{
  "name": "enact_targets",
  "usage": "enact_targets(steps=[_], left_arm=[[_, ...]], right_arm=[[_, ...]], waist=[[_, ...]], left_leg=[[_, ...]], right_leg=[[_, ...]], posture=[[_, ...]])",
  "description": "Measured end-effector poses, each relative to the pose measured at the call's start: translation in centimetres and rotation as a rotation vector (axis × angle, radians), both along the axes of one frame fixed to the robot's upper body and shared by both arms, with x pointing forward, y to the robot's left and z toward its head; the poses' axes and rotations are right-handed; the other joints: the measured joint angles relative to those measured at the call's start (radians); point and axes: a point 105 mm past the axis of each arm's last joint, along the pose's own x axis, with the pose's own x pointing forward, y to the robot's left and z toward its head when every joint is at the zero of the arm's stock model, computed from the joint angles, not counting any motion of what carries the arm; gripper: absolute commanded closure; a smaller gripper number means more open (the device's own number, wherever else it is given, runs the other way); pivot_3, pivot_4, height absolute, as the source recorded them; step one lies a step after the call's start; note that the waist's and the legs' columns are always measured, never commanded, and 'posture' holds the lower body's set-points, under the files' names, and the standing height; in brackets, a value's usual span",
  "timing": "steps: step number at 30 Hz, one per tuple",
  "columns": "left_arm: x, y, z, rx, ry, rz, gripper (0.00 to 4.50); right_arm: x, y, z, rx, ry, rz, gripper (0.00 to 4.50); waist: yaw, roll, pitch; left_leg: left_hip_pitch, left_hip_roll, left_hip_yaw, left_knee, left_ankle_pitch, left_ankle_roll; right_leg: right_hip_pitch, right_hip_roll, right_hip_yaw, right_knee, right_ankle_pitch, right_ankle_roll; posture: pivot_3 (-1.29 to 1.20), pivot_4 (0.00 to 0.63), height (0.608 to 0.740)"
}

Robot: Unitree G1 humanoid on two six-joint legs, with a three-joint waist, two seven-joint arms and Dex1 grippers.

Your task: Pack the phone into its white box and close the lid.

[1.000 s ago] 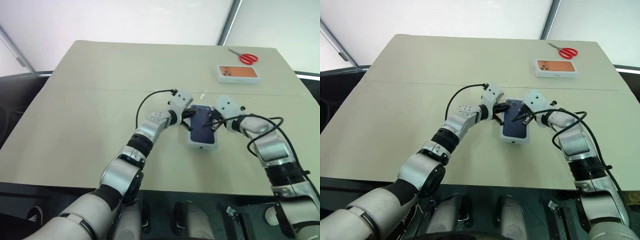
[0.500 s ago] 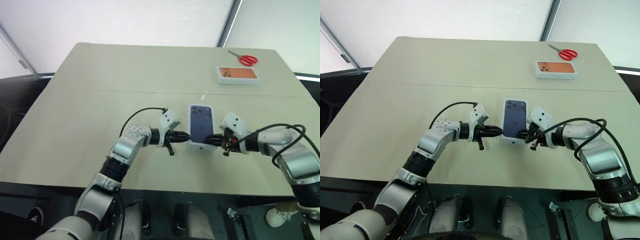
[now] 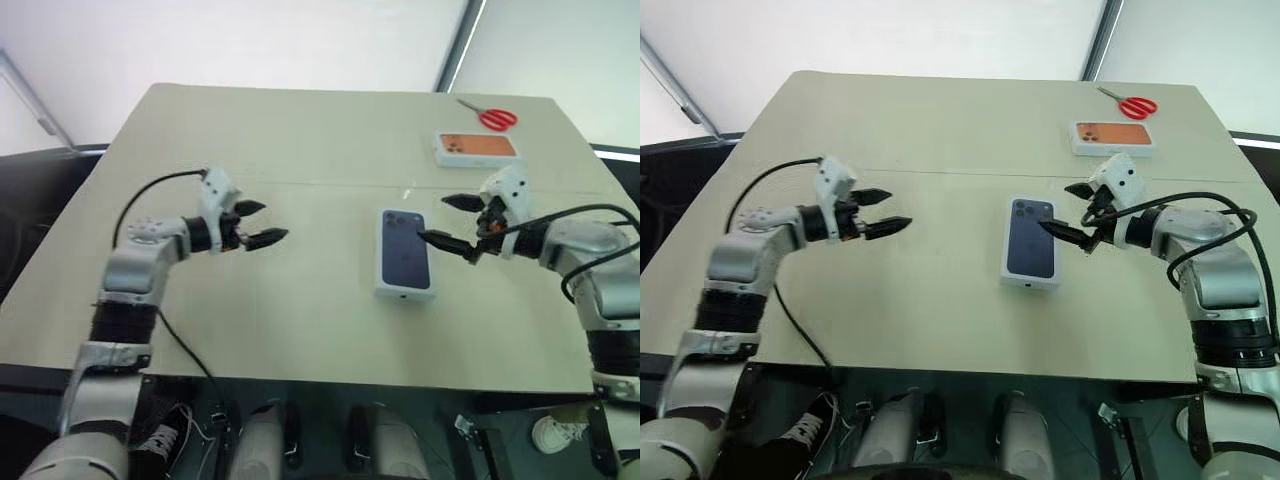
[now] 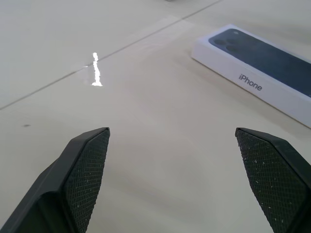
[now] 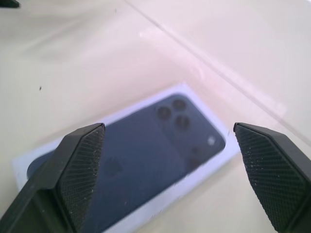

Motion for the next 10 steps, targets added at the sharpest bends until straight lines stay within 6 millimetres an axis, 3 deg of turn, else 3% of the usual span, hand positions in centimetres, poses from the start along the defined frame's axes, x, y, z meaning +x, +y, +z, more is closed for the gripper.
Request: enact_targets(steps=[3, 10], left_arm=[[-0.7, 2.0, -0.1, 0.010, 0.005, 0.025, 0.05], [-2.4, 3.8, -0.6, 0.015, -0.002, 0.052, 0.05]], right_arm=[[-0.6, -0.7, 0.8, 0.014, -0.034, 0.039, 0.00], [-1.8, -2.0, -1.4, 0.018, 0.047, 0.076, 0.00]], waist=[[0.002, 0.000, 0.000], [-0.005, 0.000, 0.000]], left_leg=[[0.000, 0.000, 0.000, 0.000, 0.000, 0.000], [0.000, 0.001, 0.000, 0.000, 0.000, 0.000]], right_leg=[[0.000, 0.000, 0.000, 0.000, 0.000, 0.000], [0.000, -0.001, 0.000, 0.000, 0.000, 0.000]], posture=[[0.00, 0.150, 0.738], [0.00, 0.150, 0.738]])
